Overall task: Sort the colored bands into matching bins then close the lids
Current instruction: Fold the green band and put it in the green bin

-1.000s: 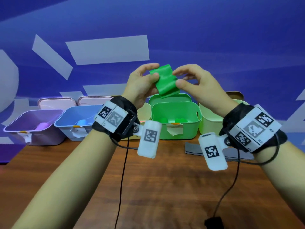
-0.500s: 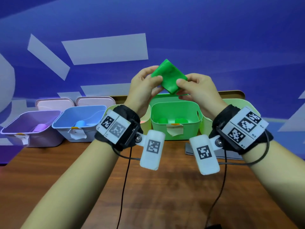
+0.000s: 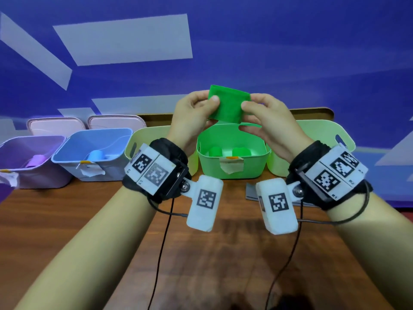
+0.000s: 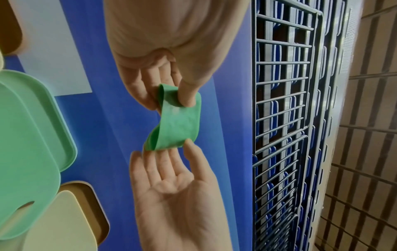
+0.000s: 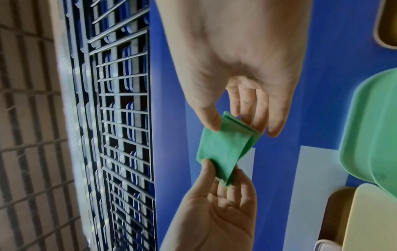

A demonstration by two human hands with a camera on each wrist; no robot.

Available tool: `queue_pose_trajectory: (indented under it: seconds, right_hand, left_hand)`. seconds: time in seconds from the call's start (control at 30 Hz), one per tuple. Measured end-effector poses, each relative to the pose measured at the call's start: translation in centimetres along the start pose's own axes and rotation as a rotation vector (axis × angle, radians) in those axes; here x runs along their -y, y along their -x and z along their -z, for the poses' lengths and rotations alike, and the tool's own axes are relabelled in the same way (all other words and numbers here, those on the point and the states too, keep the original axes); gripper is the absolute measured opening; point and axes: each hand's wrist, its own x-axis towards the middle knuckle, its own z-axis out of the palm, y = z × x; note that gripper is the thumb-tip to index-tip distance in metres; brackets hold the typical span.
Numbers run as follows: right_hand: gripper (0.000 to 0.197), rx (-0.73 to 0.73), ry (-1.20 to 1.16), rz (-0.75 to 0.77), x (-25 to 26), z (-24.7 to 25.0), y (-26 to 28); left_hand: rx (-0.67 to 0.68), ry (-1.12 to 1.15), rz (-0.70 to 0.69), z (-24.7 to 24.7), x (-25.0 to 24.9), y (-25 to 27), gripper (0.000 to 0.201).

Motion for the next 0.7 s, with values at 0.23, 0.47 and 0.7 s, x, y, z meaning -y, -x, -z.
queue_pose_trajectory:
  seconds: [0.23,0.47,0.7]
  right_hand:
    - [0.013,0.077,-0.047,-0.028,-1.9,1.2,-1.8]
    - [0.014,-0.068,0.214,-0.030,-3.2,3.4,-5.9]
    - [0.038,-0.156,0.279,-0.129,-6.3,4.7,-9.7]
  left_hand:
    - [-0.133,-0.026,0.040,-1.8,2.0,-1.7,0.014]
    - [-0.133,-0.158,0.115,-1.7,4.9,-4.7,0.007]
    - [-0.147,-0.277,0.217,-1.1,8.0,-8.8,0.025]
